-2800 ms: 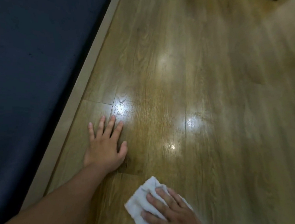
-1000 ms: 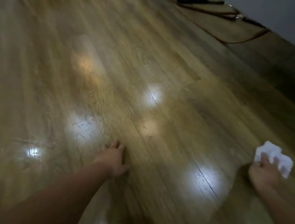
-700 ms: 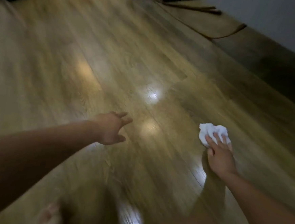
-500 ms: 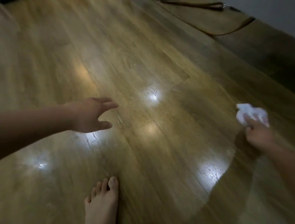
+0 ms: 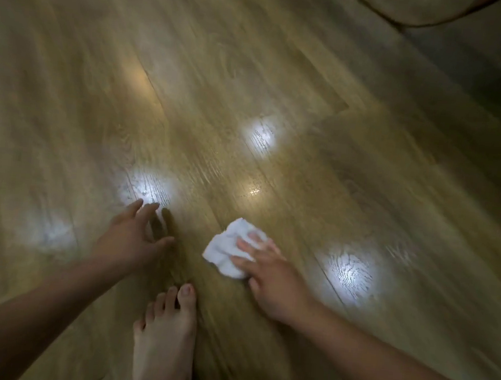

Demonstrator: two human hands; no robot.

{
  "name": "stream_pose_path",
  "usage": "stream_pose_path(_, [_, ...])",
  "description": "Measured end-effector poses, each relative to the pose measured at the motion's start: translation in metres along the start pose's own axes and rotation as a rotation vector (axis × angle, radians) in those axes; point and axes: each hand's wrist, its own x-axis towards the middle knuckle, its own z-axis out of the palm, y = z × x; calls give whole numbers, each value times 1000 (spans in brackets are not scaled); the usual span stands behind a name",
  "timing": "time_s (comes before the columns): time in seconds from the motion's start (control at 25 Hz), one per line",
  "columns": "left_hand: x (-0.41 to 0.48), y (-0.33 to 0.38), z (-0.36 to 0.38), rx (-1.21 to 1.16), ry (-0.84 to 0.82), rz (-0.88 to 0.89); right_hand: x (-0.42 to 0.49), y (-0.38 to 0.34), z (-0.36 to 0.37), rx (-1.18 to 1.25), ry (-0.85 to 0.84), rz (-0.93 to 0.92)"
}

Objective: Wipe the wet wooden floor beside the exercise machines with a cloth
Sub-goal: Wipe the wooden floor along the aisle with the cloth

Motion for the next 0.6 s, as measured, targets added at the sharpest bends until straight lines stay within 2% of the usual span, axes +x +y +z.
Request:
stream_pose_path(0.04, [4, 3, 1, 0, -7, 12, -7, 6, -13, -170, 53, 92])
stream_pose_path(0.08, [7, 7, -1, -5, -5, 20, -5, 36, -49, -233, 134, 181])
stream_pose_path(0.16, [17, 7, -15, -53, 50, 25, -12, 103, -118, -275, 432, 488])
stream_pose_path(0.2, [23, 6, -28, -91, 94, 7, -15, 129, -150, -276, 471, 647])
stream_pose_path(0.32, [51, -13, -61, -134, 199, -20, 5, 167, -196, -361, 446, 812])
stream_pose_path(0.44, [79, -20, -54, -146, 187, 4, 44, 158, -214, -340, 487, 937])
stream_pose_path(0.52, [105, -17, -42, -136, 224, 52, 56, 152, -217, -306, 455, 1025])
stream_pose_path(0.6, [130, -13, -38, -152, 246, 52, 75, 138, -199, -352, 438, 991])
